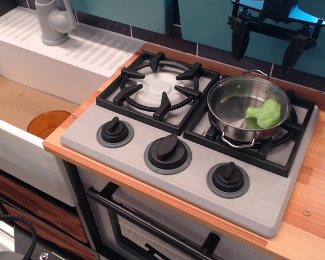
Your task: Put cauliflower in pot or pan an put pot or pan on stove
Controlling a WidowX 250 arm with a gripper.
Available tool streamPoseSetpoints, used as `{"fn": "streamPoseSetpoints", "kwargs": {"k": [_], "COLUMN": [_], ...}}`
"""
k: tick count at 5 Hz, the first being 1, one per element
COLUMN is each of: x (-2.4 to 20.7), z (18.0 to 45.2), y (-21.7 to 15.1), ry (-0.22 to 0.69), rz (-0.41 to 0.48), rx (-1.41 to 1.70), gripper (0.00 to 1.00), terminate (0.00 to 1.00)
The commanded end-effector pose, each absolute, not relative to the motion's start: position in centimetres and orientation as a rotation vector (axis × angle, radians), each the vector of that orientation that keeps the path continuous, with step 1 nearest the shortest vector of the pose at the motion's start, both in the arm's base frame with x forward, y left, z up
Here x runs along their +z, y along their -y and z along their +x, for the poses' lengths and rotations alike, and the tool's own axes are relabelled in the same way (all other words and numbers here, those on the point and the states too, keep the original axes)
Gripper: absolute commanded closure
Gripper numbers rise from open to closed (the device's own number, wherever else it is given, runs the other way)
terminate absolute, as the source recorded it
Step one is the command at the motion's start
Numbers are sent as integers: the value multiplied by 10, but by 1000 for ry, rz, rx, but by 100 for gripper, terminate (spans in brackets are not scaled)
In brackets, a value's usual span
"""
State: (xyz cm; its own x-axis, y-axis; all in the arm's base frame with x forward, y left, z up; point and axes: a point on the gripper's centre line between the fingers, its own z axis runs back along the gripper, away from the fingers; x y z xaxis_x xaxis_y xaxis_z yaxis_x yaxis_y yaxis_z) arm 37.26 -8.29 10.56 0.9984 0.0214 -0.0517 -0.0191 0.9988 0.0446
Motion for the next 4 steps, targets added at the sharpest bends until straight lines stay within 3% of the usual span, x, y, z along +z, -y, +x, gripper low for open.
{"fn": "streamPoseSetpoints", "kwargs": {"k": [1, 4], "x": [142, 140], "z": [375, 385], "y": [78, 47], "ry": [85, 121], "rz": [65, 85], "rx": [-7, -24], "gripper": [0, 0], "terminate": [0, 0]}}
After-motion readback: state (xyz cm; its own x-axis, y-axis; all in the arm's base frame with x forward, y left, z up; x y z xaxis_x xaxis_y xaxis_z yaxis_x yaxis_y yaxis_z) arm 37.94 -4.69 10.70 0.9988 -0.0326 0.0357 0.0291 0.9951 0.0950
